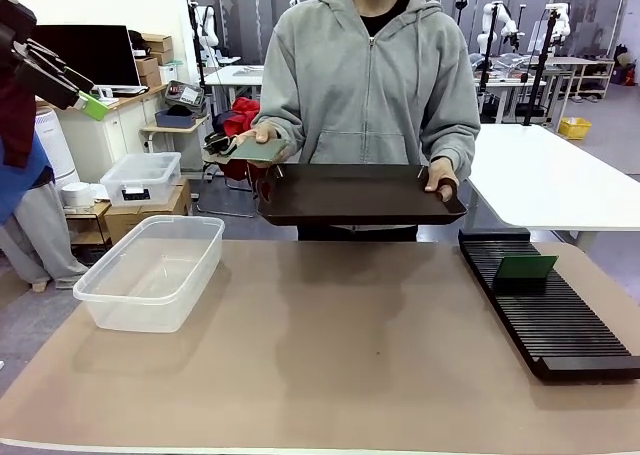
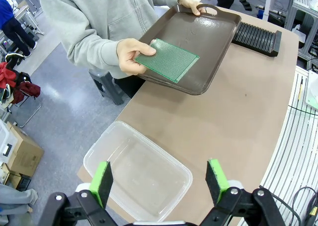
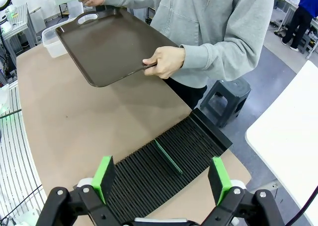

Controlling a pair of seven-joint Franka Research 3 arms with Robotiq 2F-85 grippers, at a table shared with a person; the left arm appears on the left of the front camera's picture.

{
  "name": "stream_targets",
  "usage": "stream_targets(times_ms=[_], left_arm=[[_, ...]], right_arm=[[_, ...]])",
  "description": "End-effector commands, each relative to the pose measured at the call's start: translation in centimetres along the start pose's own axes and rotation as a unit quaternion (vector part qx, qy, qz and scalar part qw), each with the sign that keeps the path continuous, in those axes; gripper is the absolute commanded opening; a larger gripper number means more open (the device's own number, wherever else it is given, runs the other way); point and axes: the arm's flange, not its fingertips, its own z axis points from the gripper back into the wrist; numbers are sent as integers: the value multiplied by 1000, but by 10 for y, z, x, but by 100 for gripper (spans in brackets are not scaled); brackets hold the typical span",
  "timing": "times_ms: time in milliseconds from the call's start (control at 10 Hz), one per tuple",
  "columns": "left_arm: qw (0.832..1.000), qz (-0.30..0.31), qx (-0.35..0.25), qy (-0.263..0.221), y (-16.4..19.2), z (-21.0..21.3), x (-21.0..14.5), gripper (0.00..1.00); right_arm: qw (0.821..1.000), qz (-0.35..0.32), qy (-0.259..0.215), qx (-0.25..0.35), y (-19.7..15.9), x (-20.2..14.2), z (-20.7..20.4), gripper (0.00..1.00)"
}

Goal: Sort PCBs into racks and boxes based on the side picked up.
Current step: Pick up the Blank PCB handed by the Human.

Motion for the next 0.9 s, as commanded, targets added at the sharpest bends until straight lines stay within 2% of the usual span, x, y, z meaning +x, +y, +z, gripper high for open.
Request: stream_targets(times_ms=[0, 400, 600, 800], left_arm=[[1000, 2, 0, -1, 0, 0, -2, 100], [1000, 0, 0, 0, 0, 0, 0, 100], [992, 110, -57, 29, 10, 5, 10, 100], [977, 189, -65, 72, 20, -2, 12, 100]], right_arm=[[1000, -1, 0, -2, -1, 1, -1, 100], [1000, -1, 0, -2, -1, 1, -1, 100], [1000, -1, 0, -2, -1, 1, -1, 100], [1000, -1, 0, -2, -1, 1, -1, 100]])
